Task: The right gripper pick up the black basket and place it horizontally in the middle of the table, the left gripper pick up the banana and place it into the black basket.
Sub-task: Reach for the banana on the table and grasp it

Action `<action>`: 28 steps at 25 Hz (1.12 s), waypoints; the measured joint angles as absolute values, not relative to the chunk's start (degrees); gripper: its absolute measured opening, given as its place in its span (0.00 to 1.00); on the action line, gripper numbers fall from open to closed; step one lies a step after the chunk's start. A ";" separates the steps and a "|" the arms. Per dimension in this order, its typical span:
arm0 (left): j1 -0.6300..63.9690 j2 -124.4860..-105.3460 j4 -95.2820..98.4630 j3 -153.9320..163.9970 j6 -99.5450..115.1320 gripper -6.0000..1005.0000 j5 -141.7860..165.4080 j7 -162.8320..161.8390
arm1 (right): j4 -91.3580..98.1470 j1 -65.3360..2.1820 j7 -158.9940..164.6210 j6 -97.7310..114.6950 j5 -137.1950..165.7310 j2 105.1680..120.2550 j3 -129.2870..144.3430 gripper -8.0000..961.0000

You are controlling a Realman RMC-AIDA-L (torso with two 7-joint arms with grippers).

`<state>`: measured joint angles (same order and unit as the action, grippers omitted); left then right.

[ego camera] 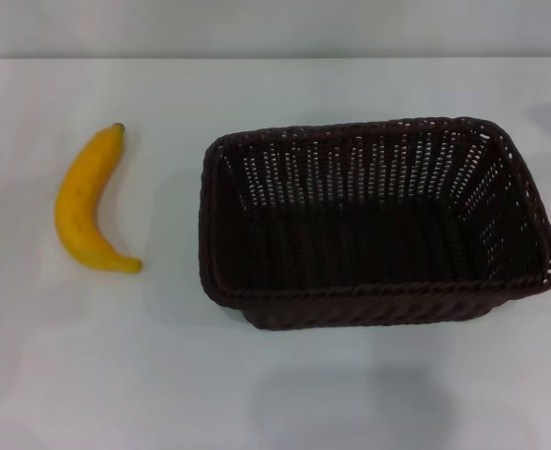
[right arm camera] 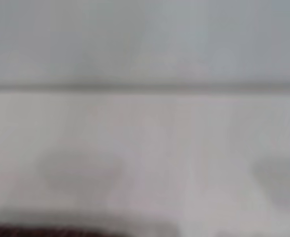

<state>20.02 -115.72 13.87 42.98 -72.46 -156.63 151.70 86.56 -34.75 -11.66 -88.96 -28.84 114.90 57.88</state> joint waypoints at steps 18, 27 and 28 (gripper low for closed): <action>15.77 -118.31 47.18 42.97 -56.46 0.88 -112.51 91.80 | 46.79 -23.65 -103.70 -61.79 -87.51 114.49 31.96 0.41; 19.51 -113.73 65.85 42.71 -64.01 0.88 -71.09 35.48 | 30.48 -23.38 -135.19 -63.74 -104.93 114.89 29.21 0.41; 20.53 -112.67 66.13 42.48 -66.52 0.88 -68.09 31.44 | 29.07 -23.38 -137.93 -63.93 -106.21 114.90 29.20 0.41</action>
<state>20.53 -112.67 66.13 42.48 -66.52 -68.09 31.44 29.07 -23.38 -137.93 -63.93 -106.21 114.90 29.20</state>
